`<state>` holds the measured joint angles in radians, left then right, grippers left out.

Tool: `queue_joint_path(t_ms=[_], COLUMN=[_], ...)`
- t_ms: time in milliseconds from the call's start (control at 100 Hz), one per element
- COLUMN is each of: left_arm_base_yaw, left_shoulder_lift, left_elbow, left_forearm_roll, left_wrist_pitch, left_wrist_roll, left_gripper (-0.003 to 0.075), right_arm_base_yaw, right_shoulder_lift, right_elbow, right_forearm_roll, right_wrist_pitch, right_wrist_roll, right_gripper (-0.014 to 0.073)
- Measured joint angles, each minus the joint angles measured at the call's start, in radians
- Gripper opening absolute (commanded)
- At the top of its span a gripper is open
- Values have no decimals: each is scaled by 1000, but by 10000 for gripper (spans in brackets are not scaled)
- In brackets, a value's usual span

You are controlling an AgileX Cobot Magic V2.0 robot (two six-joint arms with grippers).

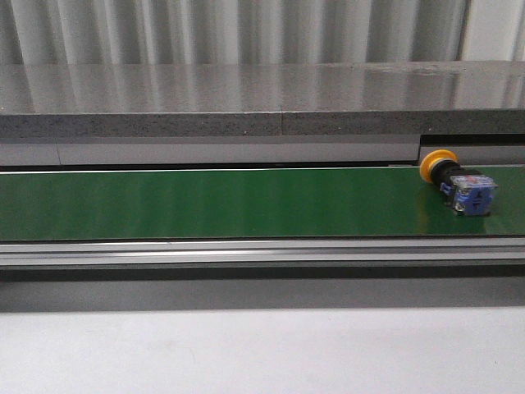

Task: Move button from right to left

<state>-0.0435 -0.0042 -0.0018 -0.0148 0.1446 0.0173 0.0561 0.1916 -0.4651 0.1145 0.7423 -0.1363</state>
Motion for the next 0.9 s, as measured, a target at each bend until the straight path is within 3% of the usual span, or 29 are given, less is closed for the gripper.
queue_joint_path(t_ms=[390, 900], left_arm_base_yaw=[0, 0], left_shoulder_lift=[0, 14], left_elbow=[0, -61], left_forearm_roll=[0, 1], left_wrist_pitch=[0, 14], left_wrist_roll=[0, 0], left_gripper=[-20, -20], right_arm_base_yaw=[0, 0], right_shoulder_lift=[-115, -115], right_elbow=[116, 124], right_forearm_roll=[2, 3], right_wrist_pitch=[-168, -179], right_wrist_roll=[0, 0], right_gripper=[-66, -66])
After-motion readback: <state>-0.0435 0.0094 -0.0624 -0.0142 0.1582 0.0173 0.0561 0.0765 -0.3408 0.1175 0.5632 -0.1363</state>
